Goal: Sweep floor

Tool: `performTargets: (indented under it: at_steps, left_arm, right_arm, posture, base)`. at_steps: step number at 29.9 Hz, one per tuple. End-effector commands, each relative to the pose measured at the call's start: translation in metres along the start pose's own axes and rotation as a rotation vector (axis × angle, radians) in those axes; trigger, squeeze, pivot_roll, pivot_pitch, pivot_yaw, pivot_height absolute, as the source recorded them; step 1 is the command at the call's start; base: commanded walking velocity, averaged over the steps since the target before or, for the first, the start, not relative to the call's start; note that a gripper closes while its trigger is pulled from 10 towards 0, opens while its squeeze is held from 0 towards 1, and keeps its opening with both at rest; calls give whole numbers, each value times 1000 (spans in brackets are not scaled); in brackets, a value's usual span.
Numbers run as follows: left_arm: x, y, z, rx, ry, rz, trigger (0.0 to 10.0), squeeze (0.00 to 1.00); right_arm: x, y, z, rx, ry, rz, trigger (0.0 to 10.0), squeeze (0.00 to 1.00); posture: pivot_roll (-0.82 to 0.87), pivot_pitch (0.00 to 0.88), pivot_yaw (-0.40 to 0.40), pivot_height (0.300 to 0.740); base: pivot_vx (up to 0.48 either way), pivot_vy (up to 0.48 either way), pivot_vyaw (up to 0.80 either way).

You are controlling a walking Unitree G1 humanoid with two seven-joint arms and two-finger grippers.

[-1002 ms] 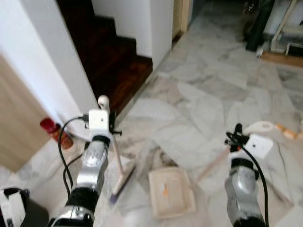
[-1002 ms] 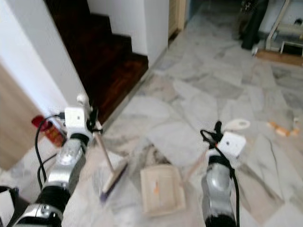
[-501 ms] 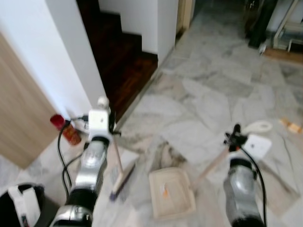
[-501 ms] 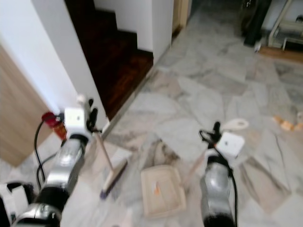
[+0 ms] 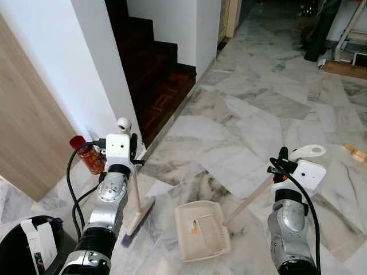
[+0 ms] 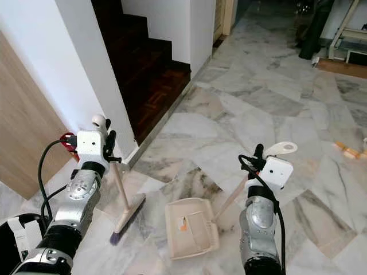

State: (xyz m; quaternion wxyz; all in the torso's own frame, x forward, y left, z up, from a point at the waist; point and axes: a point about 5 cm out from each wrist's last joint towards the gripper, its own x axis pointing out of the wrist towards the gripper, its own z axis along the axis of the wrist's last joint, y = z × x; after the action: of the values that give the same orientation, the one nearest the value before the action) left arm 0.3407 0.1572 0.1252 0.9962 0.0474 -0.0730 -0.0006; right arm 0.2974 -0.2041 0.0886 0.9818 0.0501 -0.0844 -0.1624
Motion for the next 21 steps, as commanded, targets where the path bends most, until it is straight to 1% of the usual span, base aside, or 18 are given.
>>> performTargets:
  at_steps: [1,8,21]
  left_arm:
    - [4,2,9,5,-42,2,10000,0]
    - [4,0,9,4,-43,-4,10000,0]
    - [4,1,10,5,-46,0,10000,0]
  right_arm:
    - [3,4,5,22,-28,7,10000,0]
    - [2,3,5,24,-25,10,10000,0]
    - [2,4,4,31,-17,21,10000,0]
  posture:
    - [-35,61,70,740]
    - [-37,56,71,740]
    - [-32,64,71,740]
  base:
    - [0,-244,0]
    - [0,-244,0]
    - [-268,-251,0]
